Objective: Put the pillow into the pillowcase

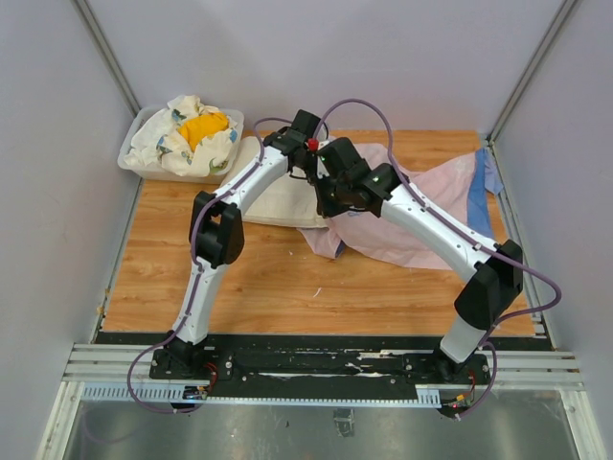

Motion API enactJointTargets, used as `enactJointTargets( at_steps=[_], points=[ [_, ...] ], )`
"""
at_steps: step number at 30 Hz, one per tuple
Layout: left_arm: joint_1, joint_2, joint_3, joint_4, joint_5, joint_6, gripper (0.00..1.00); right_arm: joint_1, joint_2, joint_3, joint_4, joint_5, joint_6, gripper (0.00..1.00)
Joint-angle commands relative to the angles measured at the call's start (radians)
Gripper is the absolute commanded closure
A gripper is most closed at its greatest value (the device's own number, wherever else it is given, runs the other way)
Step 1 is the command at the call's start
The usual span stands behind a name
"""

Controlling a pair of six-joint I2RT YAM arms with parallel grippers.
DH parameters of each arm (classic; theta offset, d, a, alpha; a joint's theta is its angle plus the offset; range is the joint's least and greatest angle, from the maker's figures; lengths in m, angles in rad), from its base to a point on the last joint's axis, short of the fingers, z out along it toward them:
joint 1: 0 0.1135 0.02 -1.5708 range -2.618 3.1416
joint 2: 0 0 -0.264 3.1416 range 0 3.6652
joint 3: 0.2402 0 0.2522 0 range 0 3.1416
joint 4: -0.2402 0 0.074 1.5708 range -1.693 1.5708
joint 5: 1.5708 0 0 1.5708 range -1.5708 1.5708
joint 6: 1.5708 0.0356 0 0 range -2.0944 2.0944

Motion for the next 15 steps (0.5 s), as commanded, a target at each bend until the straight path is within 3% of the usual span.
enactJointTargets(
  at_steps=[1, 11, 15],
  points=[
    [0.014, 0.015, 0.008, 0.071, 0.039, -0.006, 1.0, 0.021, 0.013, 0.004, 0.002, -0.013, -0.02, 0.99],
    [0.013, 0.03, -0.003, 0.073, 0.047, -0.002, 1.0, 0.021, 0.031, -0.044, 0.037, -0.011, -0.014, 0.99],
    [0.012, 0.008, -0.085, 0.111, 0.019, 0.0, 0.92, 0.016, 0.029, -0.081, 0.044, -0.002, -0.007, 0.99]
  ],
)
